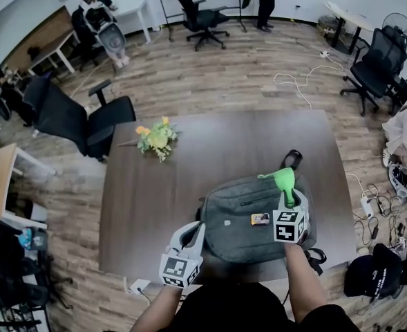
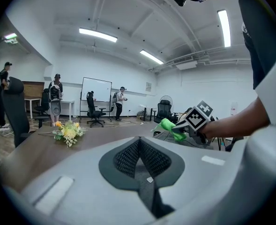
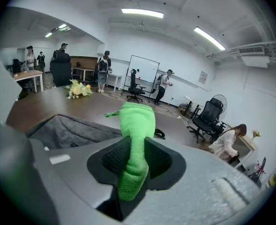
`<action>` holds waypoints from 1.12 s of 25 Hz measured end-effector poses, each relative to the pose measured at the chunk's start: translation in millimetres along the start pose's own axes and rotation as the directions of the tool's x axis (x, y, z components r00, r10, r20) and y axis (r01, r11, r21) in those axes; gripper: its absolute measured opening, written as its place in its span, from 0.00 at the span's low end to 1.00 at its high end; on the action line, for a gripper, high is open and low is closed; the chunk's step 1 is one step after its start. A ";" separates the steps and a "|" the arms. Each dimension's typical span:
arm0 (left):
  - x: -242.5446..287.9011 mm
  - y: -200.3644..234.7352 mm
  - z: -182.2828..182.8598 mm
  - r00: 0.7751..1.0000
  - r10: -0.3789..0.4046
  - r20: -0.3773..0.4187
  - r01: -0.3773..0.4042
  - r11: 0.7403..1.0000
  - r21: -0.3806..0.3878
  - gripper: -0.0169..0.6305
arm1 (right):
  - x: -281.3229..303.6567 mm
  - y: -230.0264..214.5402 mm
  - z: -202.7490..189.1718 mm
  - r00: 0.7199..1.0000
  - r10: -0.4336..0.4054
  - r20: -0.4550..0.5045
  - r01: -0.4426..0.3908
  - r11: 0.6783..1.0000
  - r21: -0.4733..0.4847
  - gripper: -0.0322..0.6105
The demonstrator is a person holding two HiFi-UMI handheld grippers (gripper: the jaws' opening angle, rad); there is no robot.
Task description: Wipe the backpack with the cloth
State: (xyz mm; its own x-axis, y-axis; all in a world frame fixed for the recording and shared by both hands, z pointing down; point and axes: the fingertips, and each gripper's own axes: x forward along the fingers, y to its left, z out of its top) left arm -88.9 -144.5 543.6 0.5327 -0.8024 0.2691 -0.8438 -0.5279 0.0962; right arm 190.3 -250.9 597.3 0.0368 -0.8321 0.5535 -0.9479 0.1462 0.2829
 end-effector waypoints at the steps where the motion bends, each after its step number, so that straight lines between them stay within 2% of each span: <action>1: -0.7 0.5 -0.3 1.000 0.001 -0.001 -0.001 1.000 -0.002 0.05 | -4.6 9.3 0.9 1.000 0.019 0.007 -0.019 1.000 0.008 0.20; 5: -3.3 0.9 2.4 1.000 0.008 0.026 -0.008 1.000 -0.001 0.05 | -19.9 47.1 1.6 0.995 0.099 0.032 -0.100 0.995 0.013 0.20; 9: -7.0 3.3 1.1 1.000 0.016 0.020 -0.016 1.000 -0.004 0.05 | -27.0 96.8 1.2 0.974 0.220 0.050 -0.218 0.975 -0.042 0.20; 13: -8.8 8.3 -5.3 0.999 0.033 -0.009 -0.034 0.999 -0.017 0.05 | -30.9 146.3 -1.0 0.943 0.330 0.038 -0.327 0.942 -0.071 0.20; 17: -13.0 12.8 -10.0 0.998 0.054 -0.036 -0.055 0.998 -0.021 0.05 | -31.7 192.7 -3.7 0.900 0.436 0.023 -0.436 0.900 -0.022 0.20; 19: -17.0 17.4 -7.4 0.997 0.070 -0.018 -0.070 0.997 -0.024 0.05 | -31.5 212.8 -0.3 0.878 0.479 0.018 -0.479 0.878 0.003 0.20; 22: -21.4 24.3 -7.4 0.996 0.087 -0.006 -0.087 0.996 -0.034 0.05 | -26.4 234.8 9.6 0.864 0.503 0.025 -0.503 0.864 -0.011 0.20; 28: -28.5 29.9 -10.5 0.994 0.107 0.016 -0.107 0.993 -0.042 0.05 | -17.1 256.2 3.9 0.856 0.516 -0.021 -0.516 0.856 -0.002 0.20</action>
State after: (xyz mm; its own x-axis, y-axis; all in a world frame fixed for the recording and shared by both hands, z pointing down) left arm -130.0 -134.6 548.9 0.4400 -0.8587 0.2627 -0.8978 -0.4273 0.1069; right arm -54.4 -201.4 657.3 -0.4510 -0.6258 0.6363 -0.8301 0.5560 -0.0416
